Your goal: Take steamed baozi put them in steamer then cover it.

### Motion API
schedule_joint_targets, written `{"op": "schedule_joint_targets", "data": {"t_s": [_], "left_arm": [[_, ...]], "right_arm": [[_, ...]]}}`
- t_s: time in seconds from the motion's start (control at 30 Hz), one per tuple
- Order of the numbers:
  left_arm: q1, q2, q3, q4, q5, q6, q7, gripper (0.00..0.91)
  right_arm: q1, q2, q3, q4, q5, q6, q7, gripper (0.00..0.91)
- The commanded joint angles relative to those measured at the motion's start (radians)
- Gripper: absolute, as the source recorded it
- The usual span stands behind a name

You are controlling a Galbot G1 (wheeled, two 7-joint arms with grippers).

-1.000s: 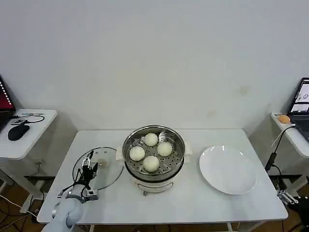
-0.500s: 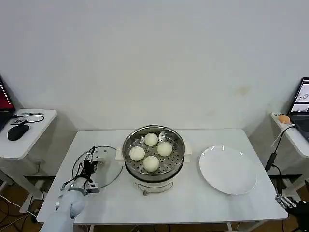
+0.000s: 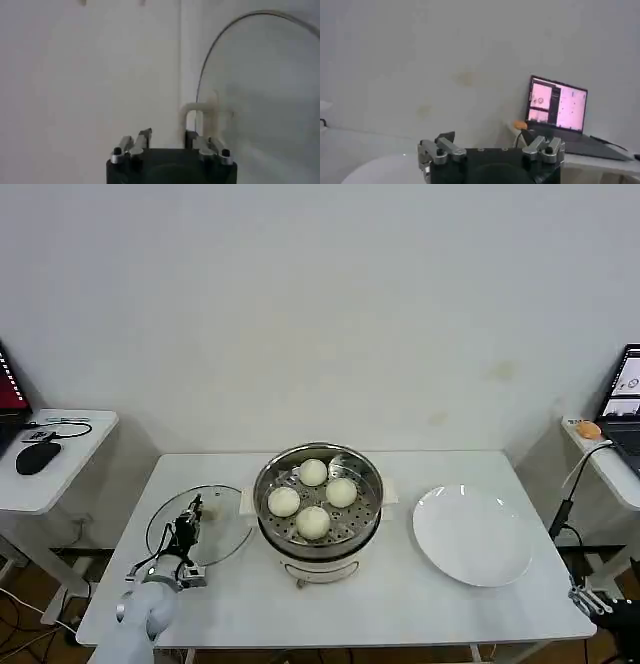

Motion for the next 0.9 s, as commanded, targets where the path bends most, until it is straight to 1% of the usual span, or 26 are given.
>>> {"op": "schedule_joint_targets", "data": {"t_s": [0.03,0.17,0.23,0.3,0.43,0.57,0.7,0.8,0.83,0.9], "left_arm": [[0.025,-0.02,-0.059,-0.028,0.082,-0.015,-0.057,0.0],[0.08,-0.02,-0.099,-0.135,0.087,0.002,-0.091,0.0],[0.109,-0.018,-0.119,-0.206,0.09,0.025,-0.099,0.0],[0.142,-0.016,-0.151,-0.287,0.107,0.061,-0.08,0.0],[0.184,-0.004,-0.191,-0.39,0.105,0.09,-0.038,0.0],[0.219,0.039,-0.229,-0.512,0.045,0.144,0.068,0.0],[0.247,0.089,-0.247,-0.597,-0.064,0.192,0.14,0.0],[0.26,0.132,-0.223,-0.656,-0.121,0.231,0.155,0.0],[0.265,0.152,-0.193,-0.691,-0.131,0.257,0.154,0.0],[0.261,0.163,-0.164,-0.726,-0.124,0.284,0.163,0.0]], "right_arm": [[-0.002,0.001,-0.006,0.003,0.0,0.001,0.002,0.907],[0.004,0.002,-0.016,0.006,-0.007,0.002,0.003,0.907],[0.007,0.001,-0.021,0.007,-0.015,0.0,0.003,0.907],[0.006,-0.001,-0.029,0.009,-0.022,-0.02,0.001,0.907],[0.007,-0.01,-0.032,0.001,-0.035,-0.024,-0.01,0.907],[0.018,-0.024,-0.028,-0.007,-0.036,-0.043,-0.021,0.907],[0.041,-0.026,-0.045,-0.019,-0.042,-0.053,-0.025,0.907],[0.054,-0.028,-0.064,-0.039,-0.054,-0.049,-0.026,0.907],[0.058,-0.029,-0.07,-0.044,-0.064,-0.051,-0.028,0.907],[0.063,-0.027,-0.077,-0.052,-0.069,-0.055,-0.028,0.907]]}}
